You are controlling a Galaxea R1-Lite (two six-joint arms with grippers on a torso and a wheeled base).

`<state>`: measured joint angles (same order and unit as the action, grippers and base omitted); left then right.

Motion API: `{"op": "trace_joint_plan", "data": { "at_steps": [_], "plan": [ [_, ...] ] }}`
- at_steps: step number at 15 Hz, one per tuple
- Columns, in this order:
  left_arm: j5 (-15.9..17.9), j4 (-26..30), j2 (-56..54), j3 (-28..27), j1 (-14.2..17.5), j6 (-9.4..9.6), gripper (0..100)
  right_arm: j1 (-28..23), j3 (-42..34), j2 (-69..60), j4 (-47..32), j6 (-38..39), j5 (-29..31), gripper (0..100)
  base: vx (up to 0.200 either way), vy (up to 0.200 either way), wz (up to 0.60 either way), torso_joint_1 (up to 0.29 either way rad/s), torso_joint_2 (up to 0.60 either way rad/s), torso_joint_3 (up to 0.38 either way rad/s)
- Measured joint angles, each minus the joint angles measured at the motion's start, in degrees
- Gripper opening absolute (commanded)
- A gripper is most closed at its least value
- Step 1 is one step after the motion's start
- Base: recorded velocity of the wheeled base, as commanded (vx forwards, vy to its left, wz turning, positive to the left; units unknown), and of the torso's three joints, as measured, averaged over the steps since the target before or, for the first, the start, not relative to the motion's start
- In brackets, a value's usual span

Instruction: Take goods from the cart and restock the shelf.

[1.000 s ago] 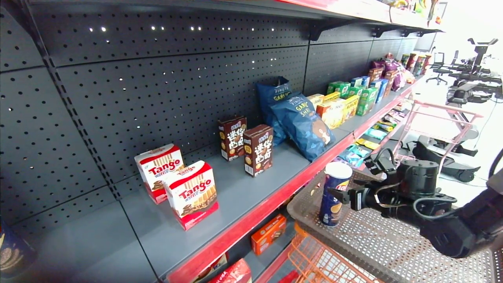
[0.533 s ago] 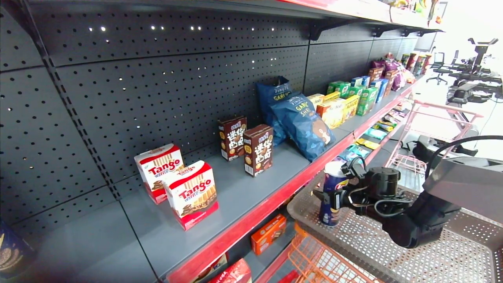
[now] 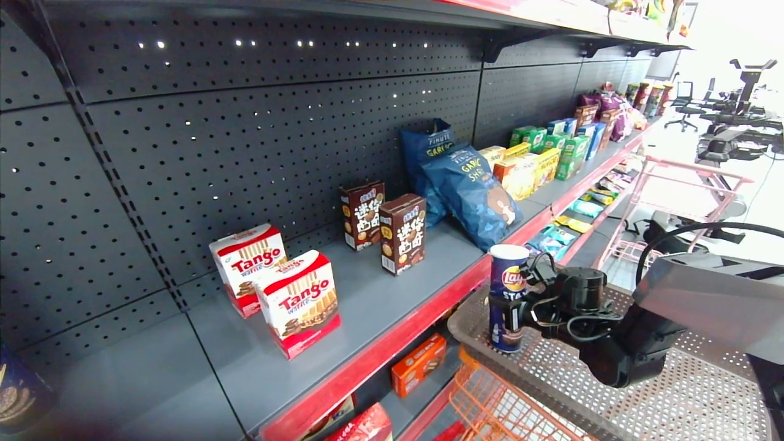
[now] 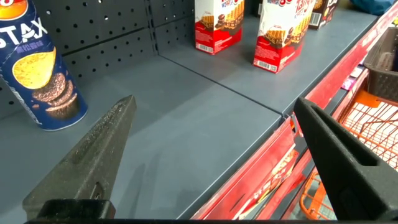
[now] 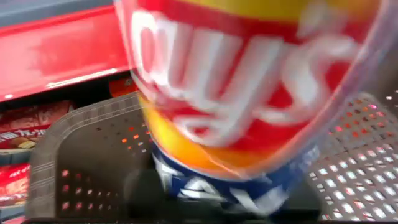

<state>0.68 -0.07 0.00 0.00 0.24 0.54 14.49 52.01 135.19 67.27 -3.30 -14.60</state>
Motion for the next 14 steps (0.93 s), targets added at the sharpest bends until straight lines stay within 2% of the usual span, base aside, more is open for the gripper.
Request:
{"op": "trace_joint_plan", "data": {
  "at_steps": [3,6,8,12,14],
  "plan": [
    [0.02,0.0,0.0,0.0,0.0,0.0,100,-0.35,-3.45,-5.64,-2.21,0.02,0.89,0,0.0,0.0,0.0,0.0,0.0,0.0],
    [0.0,0.0,0.0,0.0,0.0,0.0,100,-0.35,-9.9,-16.57,-7.49,0.71,3.55,0,0.0,0.0,0.0,0.0,0.0,0.0],
    [0.0,0.0,0.0,0.0,0.0,0.0,100,0.02,-16.62,-26.19,-9.74,1.34,6.02,0,0.0,0.0,0.0,0.0,0.0,0.0],
    [0.0,0.0,0.0,0.0,0.0,0.0,100,1.54,-33.4,-49.01,-12.01,1.61,15.62,0,0.0,0.0,0.0,0.0,0.0,0.0],
    [0.02,0.0,0.0,0.0,0.0,0.0,100,0.66,-39.56,-60.66,-15.15,1.63,18.52,0,0.0,0.0,0.0,0.0,0.0,0.0]
  ]
}}
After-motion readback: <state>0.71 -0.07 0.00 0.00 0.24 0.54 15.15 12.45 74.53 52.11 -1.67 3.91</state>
